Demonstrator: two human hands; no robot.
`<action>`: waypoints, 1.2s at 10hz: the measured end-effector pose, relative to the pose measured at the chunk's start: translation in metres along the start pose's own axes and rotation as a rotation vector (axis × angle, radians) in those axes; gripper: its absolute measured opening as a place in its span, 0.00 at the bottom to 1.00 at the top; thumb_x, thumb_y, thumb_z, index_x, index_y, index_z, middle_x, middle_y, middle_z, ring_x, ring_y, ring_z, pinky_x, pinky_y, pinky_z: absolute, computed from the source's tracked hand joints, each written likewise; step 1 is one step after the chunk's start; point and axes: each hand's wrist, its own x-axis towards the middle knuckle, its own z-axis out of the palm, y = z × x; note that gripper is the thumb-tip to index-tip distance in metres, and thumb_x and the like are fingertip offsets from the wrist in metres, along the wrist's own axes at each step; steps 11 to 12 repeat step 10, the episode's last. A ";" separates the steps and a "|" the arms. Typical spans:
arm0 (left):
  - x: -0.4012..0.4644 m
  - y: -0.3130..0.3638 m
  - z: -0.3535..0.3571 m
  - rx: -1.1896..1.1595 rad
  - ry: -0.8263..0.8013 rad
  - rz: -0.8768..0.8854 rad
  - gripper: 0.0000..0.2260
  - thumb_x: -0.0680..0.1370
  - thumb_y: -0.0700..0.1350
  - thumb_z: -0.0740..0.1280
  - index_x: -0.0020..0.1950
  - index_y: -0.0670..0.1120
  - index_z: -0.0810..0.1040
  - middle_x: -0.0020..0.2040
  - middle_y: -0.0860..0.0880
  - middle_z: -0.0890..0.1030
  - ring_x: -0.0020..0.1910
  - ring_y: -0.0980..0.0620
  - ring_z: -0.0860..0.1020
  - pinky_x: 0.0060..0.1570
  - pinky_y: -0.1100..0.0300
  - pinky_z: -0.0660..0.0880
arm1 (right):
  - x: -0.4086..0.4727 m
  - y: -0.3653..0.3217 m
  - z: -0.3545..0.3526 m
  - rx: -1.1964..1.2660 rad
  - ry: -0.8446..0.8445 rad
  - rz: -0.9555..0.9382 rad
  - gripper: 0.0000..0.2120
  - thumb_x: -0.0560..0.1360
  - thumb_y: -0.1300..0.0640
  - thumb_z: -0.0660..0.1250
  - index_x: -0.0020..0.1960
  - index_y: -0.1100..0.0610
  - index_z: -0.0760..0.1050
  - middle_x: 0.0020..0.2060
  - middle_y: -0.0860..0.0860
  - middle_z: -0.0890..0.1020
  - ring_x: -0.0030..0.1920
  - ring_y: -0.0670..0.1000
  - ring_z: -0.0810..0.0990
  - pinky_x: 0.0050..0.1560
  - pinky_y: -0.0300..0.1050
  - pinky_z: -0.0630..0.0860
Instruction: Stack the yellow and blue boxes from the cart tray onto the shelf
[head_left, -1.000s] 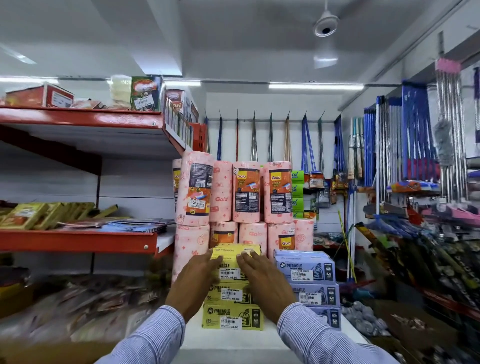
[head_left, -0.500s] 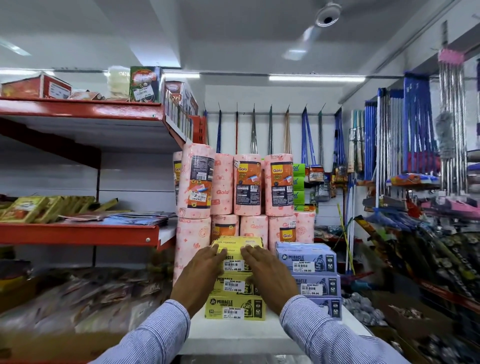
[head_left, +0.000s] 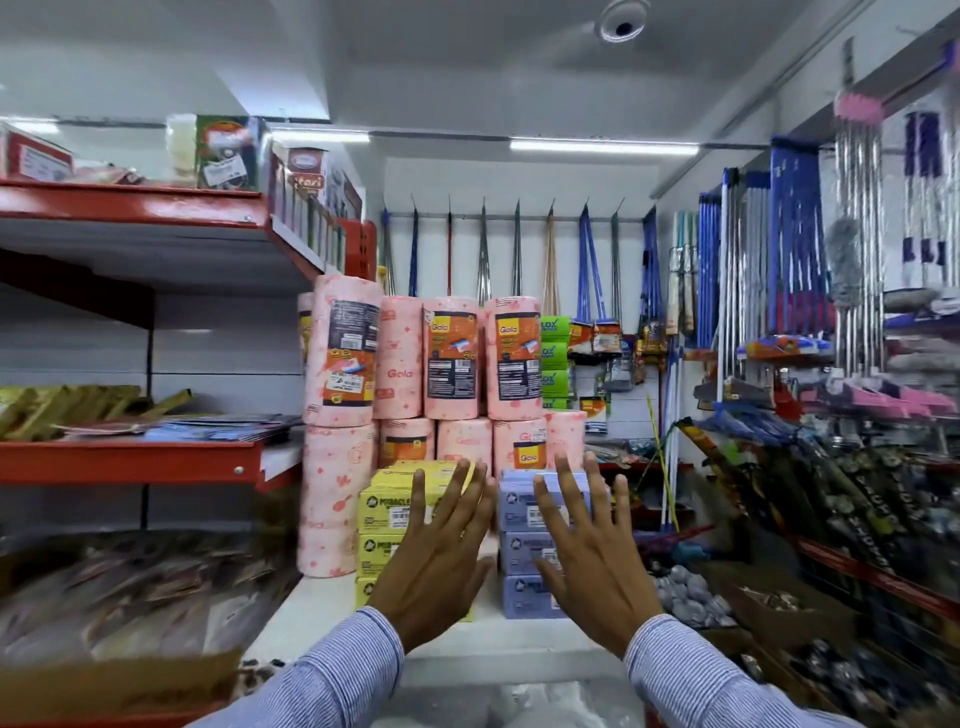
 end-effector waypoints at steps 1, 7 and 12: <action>0.018 0.019 0.002 0.025 -0.056 -0.018 0.35 0.79 0.58 0.61 0.79 0.41 0.54 0.81 0.39 0.56 0.80 0.37 0.47 0.71 0.28 0.49 | -0.005 0.024 0.005 0.009 -0.042 0.032 0.41 0.75 0.39 0.65 0.78 0.54 0.48 0.78 0.59 0.48 0.76 0.66 0.43 0.71 0.73 0.53; 0.041 0.039 0.019 0.109 -0.126 -0.120 0.35 0.74 0.51 0.74 0.74 0.36 0.66 0.75 0.36 0.68 0.77 0.34 0.60 0.68 0.31 0.48 | 0.002 0.047 0.030 0.162 -0.073 -0.031 0.39 0.77 0.49 0.66 0.78 0.51 0.45 0.78 0.54 0.56 0.77 0.60 0.50 0.75 0.58 0.55; 0.035 0.043 0.016 0.136 -0.057 -0.176 0.32 0.79 0.60 0.60 0.75 0.39 0.65 0.75 0.34 0.68 0.76 0.28 0.59 0.67 0.24 0.61 | -0.006 0.043 0.030 0.112 -0.022 0.010 0.40 0.77 0.45 0.64 0.78 0.51 0.42 0.79 0.54 0.46 0.77 0.60 0.43 0.74 0.67 0.52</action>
